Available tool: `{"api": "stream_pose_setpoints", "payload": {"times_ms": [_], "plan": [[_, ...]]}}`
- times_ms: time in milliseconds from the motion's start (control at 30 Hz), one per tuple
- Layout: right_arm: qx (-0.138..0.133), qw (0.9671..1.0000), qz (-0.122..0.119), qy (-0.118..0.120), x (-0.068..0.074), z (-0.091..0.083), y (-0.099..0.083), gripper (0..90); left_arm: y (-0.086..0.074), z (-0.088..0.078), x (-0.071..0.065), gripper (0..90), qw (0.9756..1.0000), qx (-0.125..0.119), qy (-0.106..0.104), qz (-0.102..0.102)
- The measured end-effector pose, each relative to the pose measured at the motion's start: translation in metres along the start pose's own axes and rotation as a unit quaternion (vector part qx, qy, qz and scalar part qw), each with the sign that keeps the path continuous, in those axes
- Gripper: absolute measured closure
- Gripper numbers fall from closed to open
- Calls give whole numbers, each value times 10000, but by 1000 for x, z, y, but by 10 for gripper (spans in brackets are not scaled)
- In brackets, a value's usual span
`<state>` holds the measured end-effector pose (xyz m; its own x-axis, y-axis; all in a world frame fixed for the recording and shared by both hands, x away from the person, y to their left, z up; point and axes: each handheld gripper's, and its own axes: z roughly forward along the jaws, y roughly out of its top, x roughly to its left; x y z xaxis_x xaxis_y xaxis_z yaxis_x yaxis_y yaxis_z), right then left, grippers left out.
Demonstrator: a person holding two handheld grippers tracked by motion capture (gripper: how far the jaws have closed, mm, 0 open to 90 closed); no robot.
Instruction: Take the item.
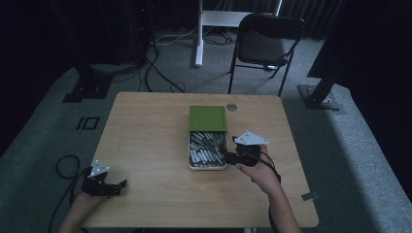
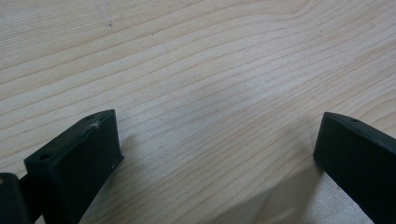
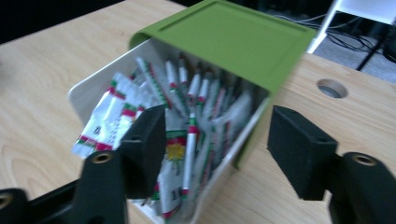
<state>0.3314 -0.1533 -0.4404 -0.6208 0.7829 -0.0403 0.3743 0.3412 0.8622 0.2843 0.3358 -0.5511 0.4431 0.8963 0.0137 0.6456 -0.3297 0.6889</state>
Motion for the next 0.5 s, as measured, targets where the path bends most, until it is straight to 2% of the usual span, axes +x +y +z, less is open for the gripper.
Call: {"api": "stream_pose_setpoints", "payload": {"times_ms": [100,167,267,500], "plan": [[30,9994,-105,320,9,7,-1,450,0,0,0,13,10000,8,0,9],[177,9985,-108,515,12,11,-2,471,0,0,0,13,10000,7,1,8],[252,9978,-203,586,17,16,-5,556,0,0,0,14,10000,2,1,1],[379,9983,-271,354,22,25,-13,701,0,0,0,13,10000,2,1,2]]}}
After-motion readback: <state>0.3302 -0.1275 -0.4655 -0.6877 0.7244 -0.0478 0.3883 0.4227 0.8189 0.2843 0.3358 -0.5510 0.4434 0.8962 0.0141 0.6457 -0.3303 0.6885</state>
